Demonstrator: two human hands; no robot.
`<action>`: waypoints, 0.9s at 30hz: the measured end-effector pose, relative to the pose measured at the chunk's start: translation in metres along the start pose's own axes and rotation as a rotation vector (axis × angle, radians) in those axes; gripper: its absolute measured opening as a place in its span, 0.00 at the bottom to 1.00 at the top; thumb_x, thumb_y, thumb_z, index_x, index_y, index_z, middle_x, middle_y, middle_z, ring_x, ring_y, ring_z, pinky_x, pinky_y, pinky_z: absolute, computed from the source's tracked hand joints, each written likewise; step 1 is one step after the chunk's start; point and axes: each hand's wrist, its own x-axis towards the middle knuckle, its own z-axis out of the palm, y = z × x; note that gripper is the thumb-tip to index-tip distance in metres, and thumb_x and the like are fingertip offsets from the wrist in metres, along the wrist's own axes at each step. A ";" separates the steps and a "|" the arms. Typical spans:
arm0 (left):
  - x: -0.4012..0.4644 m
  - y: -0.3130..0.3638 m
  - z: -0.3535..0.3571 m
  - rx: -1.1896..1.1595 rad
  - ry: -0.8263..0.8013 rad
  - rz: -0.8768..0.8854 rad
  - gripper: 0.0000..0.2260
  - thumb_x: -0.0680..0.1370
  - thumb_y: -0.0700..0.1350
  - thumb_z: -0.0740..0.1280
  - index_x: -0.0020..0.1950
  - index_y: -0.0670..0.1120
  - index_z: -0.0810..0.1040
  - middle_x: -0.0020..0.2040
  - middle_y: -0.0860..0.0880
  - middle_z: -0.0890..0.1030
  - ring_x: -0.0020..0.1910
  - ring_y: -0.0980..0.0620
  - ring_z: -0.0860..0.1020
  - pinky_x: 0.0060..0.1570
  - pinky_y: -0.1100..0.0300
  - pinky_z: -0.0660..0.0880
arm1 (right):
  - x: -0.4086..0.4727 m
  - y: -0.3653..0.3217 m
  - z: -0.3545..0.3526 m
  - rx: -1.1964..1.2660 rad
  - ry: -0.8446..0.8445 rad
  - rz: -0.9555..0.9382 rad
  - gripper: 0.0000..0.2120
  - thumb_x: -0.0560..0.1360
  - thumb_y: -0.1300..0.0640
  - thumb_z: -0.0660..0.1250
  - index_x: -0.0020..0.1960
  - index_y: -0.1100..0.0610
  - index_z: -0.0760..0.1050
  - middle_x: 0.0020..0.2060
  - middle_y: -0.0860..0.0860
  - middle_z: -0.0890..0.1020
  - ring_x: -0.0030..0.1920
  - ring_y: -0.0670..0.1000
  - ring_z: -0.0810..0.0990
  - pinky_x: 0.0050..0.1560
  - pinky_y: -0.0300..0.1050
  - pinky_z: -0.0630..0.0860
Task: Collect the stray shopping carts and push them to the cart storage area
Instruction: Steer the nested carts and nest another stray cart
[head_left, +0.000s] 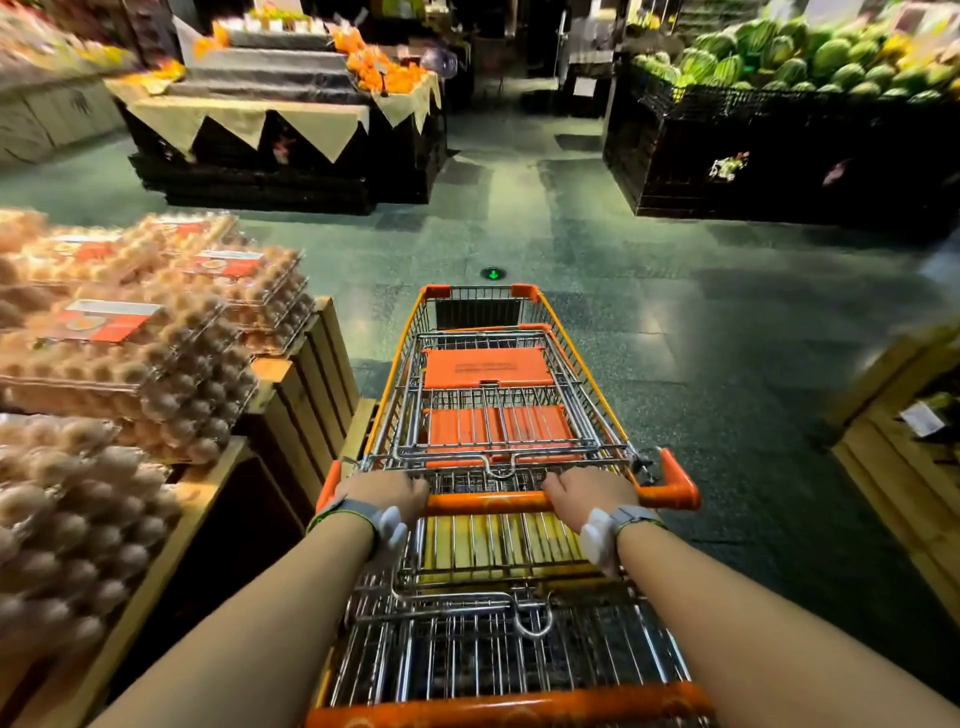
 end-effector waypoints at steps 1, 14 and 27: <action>0.013 -0.006 -0.007 0.023 -0.014 -0.002 0.08 0.76 0.35 0.60 0.48 0.48 0.69 0.42 0.49 0.74 0.42 0.45 0.77 0.53 0.41 0.77 | 0.016 0.001 -0.003 -0.026 -0.010 0.022 0.09 0.82 0.55 0.59 0.43 0.48 0.64 0.39 0.51 0.77 0.39 0.53 0.79 0.43 0.55 0.82; 0.176 -0.058 -0.061 -0.179 -0.040 -0.022 0.14 0.83 0.53 0.50 0.46 0.50 0.72 0.40 0.50 0.77 0.38 0.52 0.76 0.44 0.52 0.70 | 0.164 0.035 -0.071 -0.018 -0.138 -0.052 0.08 0.82 0.53 0.60 0.44 0.50 0.71 0.43 0.52 0.79 0.44 0.54 0.81 0.49 0.53 0.80; 0.372 -0.091 -0.151 -0.210 0.009 -0.050 0.14 0.82 0.50 0.49 0.47 0.49 0.72 0.41 0.50 0.76 0.39 0.49 0.75 0.51 0.49 0.69 | 0.368 0.097 -0.147 -0.095 -0.155 -0.044 0.14 0.79 0.57 0.65 0.40 0.50 0.63 0.39 0.51 0.75 0.43 0.57 0.80 0.48 0.57 0.80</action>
